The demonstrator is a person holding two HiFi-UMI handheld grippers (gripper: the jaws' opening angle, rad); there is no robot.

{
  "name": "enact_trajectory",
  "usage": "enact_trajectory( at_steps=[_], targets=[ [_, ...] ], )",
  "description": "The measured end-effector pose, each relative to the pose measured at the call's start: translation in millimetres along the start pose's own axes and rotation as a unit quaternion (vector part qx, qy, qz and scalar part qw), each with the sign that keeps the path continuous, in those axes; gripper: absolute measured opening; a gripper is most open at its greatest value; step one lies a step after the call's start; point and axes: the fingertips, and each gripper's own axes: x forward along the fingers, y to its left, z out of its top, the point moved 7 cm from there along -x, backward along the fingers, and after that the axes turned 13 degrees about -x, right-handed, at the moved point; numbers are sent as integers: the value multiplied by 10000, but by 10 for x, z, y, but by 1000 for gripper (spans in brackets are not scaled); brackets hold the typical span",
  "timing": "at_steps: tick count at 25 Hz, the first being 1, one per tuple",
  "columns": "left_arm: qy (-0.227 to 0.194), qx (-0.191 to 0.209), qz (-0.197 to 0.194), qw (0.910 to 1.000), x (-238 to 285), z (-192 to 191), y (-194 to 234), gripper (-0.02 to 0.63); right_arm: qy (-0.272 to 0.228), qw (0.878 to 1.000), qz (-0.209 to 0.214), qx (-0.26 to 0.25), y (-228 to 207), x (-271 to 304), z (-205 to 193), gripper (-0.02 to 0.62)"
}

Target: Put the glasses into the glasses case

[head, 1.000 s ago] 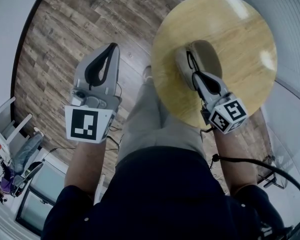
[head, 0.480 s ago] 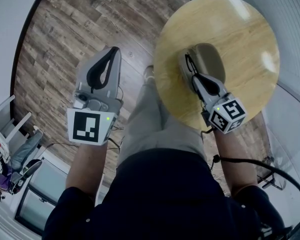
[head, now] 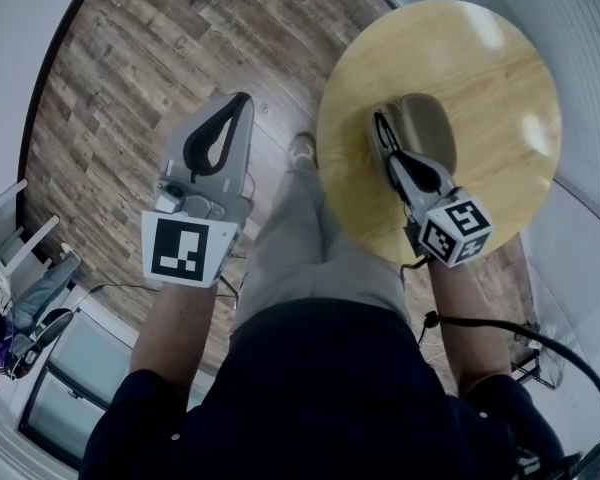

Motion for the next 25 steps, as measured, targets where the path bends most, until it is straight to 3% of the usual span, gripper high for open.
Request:
enact_trajectory(
  at_steps=[11, 19, 25],
  targets=[
    [-109, -20, 97, 9999, -111, 2, 49, 2, 246, 9997, -35, 82, -17, 60, -28, 32],
    [-274, 30, 55, 9996, -252, 128, 0, 2, 206, 9996, -175, 84, 58, -61, 54, 121],
    [-459, 133, -32, 9989, -416, 304, -130, 2, 14, 9995, -321, -32, 179, -263, 179, 126]
  ],
)
